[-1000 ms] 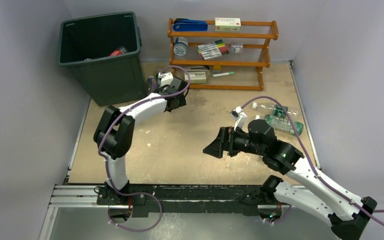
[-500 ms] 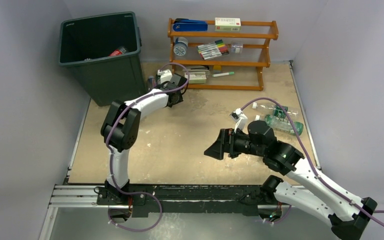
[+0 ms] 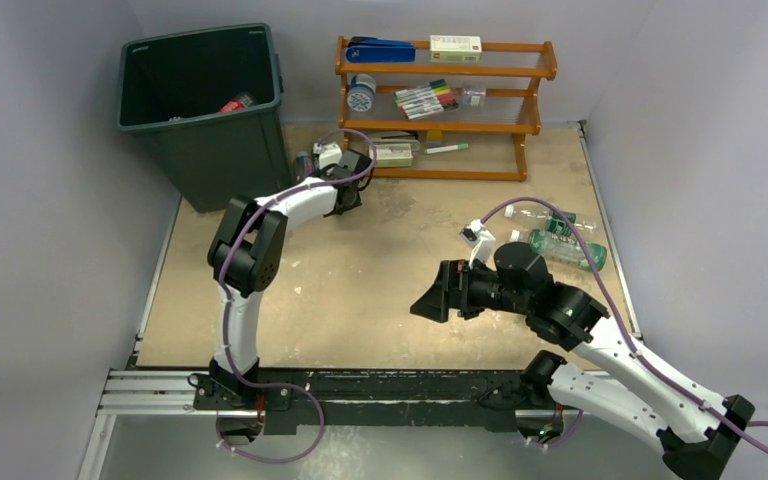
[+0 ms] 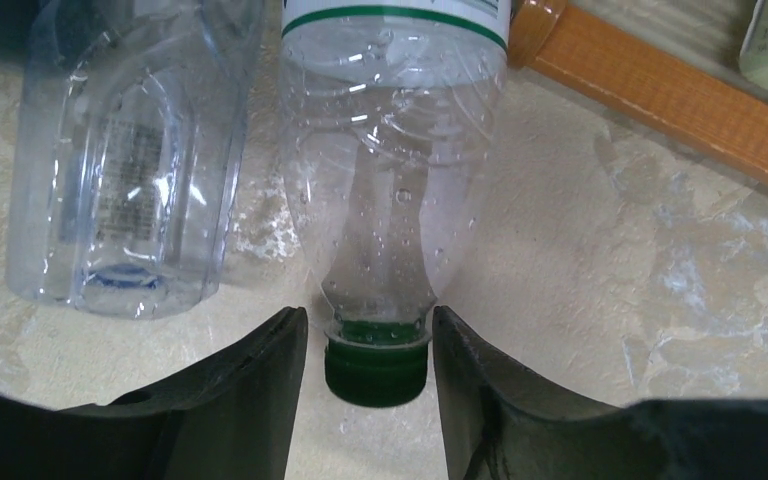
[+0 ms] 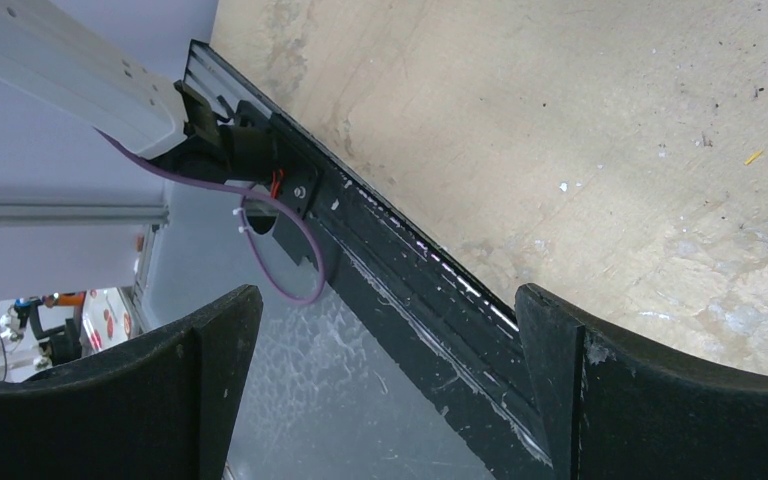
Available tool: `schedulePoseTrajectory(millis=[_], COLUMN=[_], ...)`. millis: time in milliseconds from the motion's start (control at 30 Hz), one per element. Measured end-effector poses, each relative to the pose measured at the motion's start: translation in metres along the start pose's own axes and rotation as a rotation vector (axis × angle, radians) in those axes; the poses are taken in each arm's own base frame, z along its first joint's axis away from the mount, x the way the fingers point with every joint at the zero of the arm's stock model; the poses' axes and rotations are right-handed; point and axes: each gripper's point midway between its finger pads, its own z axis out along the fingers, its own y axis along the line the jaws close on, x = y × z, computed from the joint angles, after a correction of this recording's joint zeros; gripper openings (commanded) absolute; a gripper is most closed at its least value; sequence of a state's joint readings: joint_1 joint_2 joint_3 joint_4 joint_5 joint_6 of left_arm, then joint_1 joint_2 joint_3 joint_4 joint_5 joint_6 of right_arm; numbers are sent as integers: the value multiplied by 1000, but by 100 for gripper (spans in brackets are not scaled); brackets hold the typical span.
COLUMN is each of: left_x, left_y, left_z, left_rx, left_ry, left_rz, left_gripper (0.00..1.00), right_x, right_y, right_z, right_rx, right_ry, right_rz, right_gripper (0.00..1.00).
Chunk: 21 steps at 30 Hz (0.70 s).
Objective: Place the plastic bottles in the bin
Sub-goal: Pick up the plastic bottle at the center of the board.
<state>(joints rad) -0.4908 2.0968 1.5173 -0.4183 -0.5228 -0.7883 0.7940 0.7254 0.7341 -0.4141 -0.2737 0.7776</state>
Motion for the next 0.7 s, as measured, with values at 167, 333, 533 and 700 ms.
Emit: schedulePoseTrajectory(millis=[167, 333, 533, 700], left_x=[-3, -3, -1, 2], left_y=[-1, 0, -1, 6], left_z=[7, 9, 8, -7], left_rx=[8, 13, 24, 43], left_ry=[1, 6, 16, 36], left_rz=[-2, 5, 12, 14], left_gripper=[36, 28, 27, 27], right_x=[0, 0, 1, -1], right_y=[0, 0, -3, -3], right_z=[0, 0, 5, 10], right_rx=[0, 0, 8, 4], right_ry=[1, 1, 10, 7], right_rz=[0, 0, 1, -1], right_gripper=[99, 99, 100, 99])
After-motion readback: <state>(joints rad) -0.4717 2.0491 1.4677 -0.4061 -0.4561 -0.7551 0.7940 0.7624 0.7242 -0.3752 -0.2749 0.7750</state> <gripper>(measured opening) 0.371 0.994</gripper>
